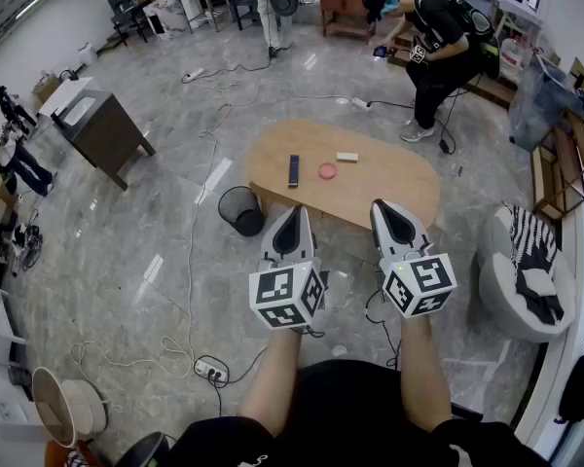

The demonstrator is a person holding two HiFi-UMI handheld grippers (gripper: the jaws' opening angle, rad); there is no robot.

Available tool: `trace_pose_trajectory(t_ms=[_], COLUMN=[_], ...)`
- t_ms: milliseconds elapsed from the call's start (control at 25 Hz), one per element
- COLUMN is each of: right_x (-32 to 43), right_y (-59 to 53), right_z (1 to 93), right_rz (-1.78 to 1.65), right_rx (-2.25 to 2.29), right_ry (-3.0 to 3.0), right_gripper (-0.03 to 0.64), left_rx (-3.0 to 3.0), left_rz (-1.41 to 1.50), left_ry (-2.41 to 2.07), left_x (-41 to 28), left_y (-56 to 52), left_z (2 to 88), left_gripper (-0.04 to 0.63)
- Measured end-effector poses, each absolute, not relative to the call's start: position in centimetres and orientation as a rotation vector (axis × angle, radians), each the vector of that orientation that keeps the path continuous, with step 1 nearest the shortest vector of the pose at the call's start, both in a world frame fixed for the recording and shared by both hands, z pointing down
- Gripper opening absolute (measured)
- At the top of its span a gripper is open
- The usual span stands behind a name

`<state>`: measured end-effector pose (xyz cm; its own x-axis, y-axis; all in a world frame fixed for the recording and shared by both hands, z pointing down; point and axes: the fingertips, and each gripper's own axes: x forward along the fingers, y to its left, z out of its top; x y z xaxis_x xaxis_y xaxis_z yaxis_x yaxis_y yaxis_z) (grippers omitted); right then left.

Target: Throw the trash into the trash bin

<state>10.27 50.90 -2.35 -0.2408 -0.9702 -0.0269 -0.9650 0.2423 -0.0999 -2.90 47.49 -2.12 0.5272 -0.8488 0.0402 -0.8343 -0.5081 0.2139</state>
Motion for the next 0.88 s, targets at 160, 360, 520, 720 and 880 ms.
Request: trace_pose_trajectory(t_ms=[160,360,520,720,880], right_x=[10.0,9.3,10.5,12.0,12.9], right_y=[51.5,50.2,49.7,47.6,45.4], right_z=[-2.6,-3.1,-3.2,-2.4,-1.0], right_rz=[-0.069,-0.05,-0.045,-0.07,-0.082], right_rx=[-1.857,-1.838,-1.817,-1.825,-1.829], right_ry=[2.434,2.439,2.431,2.417,2.404], right_gripper=[0.011,0.011,0.011,0.011,0.011], left_rx=[2.56,2.545,2.52,2.513,2.516], left_rz=[-0.109,-0.107,-0.126,-0.116,-0.113], left_ry=[-1.437,-1.457,-1.484,-1.485,-1.479], left_x=[-2.7,-3.7,-3.8,-3.2,-2.6], left_y=[48.3,47.2,46.4,44.2,41.9], left_z=[-2.4,-2.6,-2.2,-1.2,0.1], left_gripper=[0.006,0.006,0.006,0.006,0.006])
